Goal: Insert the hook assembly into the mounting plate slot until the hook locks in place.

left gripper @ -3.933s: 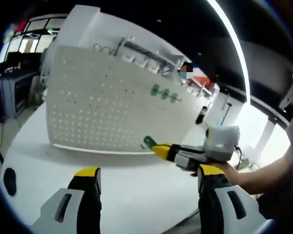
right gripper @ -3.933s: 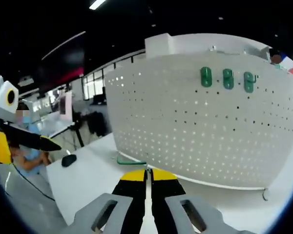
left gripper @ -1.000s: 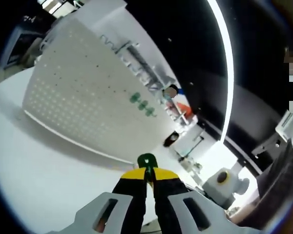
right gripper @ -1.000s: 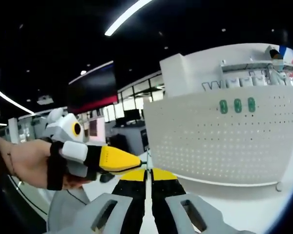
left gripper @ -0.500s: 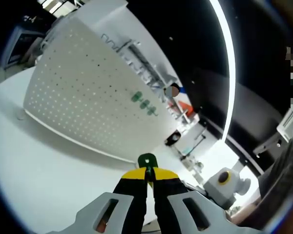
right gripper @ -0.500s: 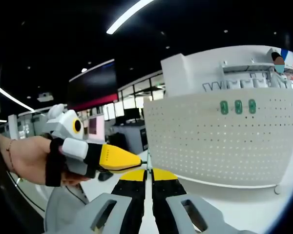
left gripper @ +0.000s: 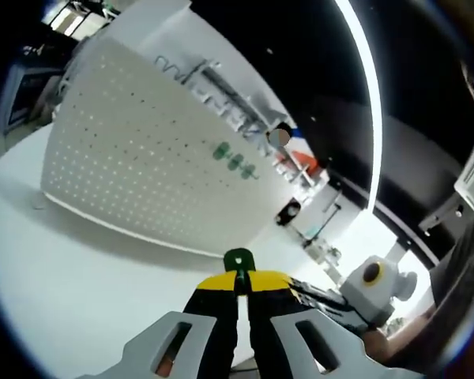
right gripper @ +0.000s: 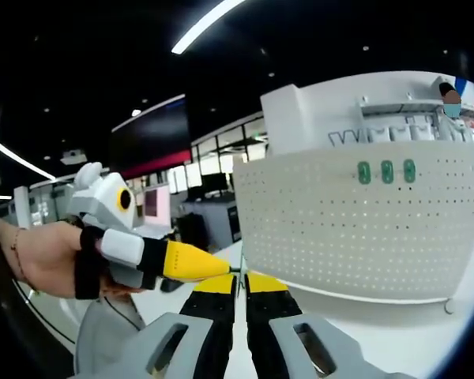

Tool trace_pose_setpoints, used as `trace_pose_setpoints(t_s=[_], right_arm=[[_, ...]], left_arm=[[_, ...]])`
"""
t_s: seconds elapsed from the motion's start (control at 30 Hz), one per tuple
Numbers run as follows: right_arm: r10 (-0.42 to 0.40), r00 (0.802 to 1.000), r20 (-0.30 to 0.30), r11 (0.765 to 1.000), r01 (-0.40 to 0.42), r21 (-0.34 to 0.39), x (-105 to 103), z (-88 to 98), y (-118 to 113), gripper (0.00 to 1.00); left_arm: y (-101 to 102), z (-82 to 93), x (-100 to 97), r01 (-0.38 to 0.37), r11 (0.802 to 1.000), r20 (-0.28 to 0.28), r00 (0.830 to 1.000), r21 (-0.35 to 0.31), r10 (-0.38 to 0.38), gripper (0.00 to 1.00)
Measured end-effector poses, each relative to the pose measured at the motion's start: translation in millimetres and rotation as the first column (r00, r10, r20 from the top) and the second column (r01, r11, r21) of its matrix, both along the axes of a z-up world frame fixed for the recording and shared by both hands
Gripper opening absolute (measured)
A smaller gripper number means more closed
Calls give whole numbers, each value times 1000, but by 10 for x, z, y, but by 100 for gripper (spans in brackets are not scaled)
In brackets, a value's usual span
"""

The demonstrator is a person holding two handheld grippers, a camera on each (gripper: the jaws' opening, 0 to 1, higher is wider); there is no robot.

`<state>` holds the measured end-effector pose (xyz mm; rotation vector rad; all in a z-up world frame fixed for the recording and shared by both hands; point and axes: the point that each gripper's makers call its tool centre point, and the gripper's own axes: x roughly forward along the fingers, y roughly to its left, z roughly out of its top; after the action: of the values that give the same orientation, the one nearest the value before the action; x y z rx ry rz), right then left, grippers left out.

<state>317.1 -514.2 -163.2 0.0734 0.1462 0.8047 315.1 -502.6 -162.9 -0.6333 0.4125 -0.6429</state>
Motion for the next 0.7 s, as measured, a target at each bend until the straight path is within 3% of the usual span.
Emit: trace_pose_setpoints(t_s=[0.27, 0.4, 0.6, 0.7], right_arm=[[8, 1000, -16, 1000, -8, -11, -19, -28, 17, 3], [5, 1000, -18, 999, -5, -33, -18, -47, 11, 4], [2, 999, -43, 999, -3, -35, -42, -70, -27, 7], [3, 999, -54, 999, -5, -40, -76, -87, -44, 6]], left_arm=[[61, -21, 15, -11, 996, 24, 1000, 85, 9, 2], [63, -32, 12, -14, 996, 21, 1000, 87, 12, 2], [90, -54, 7, -25, 980, 52, 999, 195, 15, 2], [122, -46, 16, -43, 963, 80, 997, 267, 22, 2]])
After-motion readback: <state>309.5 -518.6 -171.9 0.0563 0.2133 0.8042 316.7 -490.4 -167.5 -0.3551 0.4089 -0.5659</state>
